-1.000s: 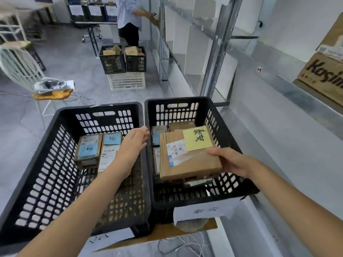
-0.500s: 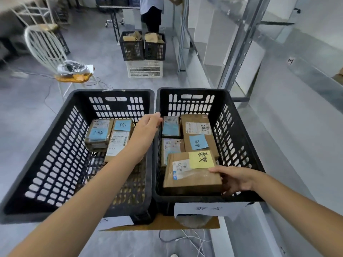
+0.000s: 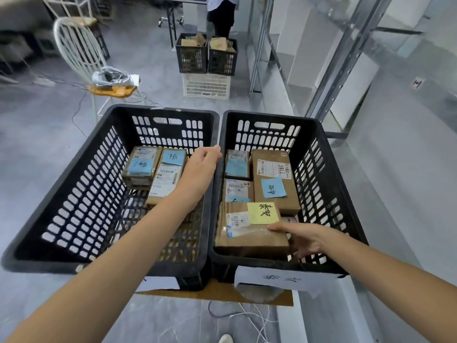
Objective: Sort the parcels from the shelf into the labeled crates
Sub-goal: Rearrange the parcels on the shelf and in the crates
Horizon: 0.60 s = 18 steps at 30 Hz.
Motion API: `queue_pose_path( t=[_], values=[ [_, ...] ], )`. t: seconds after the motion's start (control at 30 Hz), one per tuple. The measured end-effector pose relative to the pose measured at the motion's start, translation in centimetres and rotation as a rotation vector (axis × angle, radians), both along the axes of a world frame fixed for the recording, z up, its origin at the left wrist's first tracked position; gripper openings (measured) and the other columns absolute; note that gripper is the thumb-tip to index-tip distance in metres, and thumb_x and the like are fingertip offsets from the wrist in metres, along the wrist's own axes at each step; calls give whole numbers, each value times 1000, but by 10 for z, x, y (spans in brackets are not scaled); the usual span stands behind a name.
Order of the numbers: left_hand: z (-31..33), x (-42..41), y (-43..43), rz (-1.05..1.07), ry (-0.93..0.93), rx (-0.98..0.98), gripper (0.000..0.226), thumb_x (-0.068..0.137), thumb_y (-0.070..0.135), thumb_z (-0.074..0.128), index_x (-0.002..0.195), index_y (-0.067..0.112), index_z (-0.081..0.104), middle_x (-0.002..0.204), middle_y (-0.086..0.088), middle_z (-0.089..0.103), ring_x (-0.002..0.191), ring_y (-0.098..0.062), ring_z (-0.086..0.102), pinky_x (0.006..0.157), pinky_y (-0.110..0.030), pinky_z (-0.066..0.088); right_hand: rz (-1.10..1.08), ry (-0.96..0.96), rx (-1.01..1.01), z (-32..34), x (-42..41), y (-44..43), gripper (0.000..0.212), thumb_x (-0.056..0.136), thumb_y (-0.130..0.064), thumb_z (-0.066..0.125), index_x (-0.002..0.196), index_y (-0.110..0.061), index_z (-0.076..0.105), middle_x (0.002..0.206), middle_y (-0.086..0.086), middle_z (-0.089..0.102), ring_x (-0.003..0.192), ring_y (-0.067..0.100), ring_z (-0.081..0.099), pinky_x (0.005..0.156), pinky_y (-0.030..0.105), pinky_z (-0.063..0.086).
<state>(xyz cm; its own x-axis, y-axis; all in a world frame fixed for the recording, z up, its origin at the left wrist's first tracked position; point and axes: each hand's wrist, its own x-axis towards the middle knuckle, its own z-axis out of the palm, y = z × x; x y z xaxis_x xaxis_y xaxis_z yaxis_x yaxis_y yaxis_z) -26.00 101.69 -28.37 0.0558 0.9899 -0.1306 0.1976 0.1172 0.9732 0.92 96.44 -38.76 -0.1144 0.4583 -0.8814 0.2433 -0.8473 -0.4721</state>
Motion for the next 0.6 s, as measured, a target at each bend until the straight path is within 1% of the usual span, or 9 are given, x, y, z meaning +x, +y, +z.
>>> queue_pose_path(
  t=[0.07,0.1,0.17,0.23,0.3,0.4,0.5,0.57,0.6],
  values=[
    [-2,3,-1,-3,0,-5,19,93,50,42,97,36,55,116,-2,65,110,-18,61,105,-45,46,79,-32,-18,-4,-1,3,83,61,-42,91,129,-14,51,130,19,58,120,39,56,98,59,47],
    [-3,5,-1,-4,4,-5,21,91,52,42,98,37,55,116,-3,65,111,-18,61,105,-45,46,143,-63,-28,-6,-3,4,85,61,-40,91,131,-14,51,131,17,58,121,39,55,102,60,45],
    [-5,6,-1,-8,13,-4,25,86,56,42,99,37,55,117,1,65,112,-15,60,106,-43,45,247,-127,-37,-13,-6,6,76,69,-30,87,134,-15,50,133,14,57,124,36,53,105,59,43],
    [-7,5,0,-5,34,-11,29,84,59,42,100,39,55,120,5,63,115,-12,58,107,-42,44,297,-174,-39,-16,-10,7,60,80,-20,79,133,-15,51,133,11,56,125,33,52,105,56,45],
    [-10,3,1,7,57,-13,30,85,59,42,102,38,55,122,6,62,116,-11,57,107,-42,44,328,-171,-58,-18,-12,10,50,88,-17,72,132,-14,50,132,12,54,124,33,53,103,55,48],
    [-14,1,3,17,71,-20,27,92,54,43,105,34,55,123,5,61,116,-11,57,107,-42,44,368,-163,-70,-15,-12,14,43,92,-16,67,130,-13,48,131,14,54,121,37,57,99,52,52],
    [-14,8,4,14,96,-33,33,89,55,45,109,31,55,120,6,62,115,-10,57,107,-41,45,415,-178,-53,-15,-9,15,43,94,-16,66,132,-15,46,131,14,53,118,38,59,95,51,55],
    [-12,16,4,-11,121,-22,34,96,49,48,119,25,54,115,10,61,110,-4,57,101,-30,48,458,-209,-23,-11,-10,15,42,94,-19,66,131,-18,46,130,14,53,117,37,59,91,50,57],
    [-10,21,4,-33,145,-9,32,99,43,48,123,22,53,111,13,60,104,2,57,91,-19,50,491,-239,9,-8,-11,15,42,94,-22,67,130,-19,46,130,14,54,116,36,60,90,50,58]
  ],
)
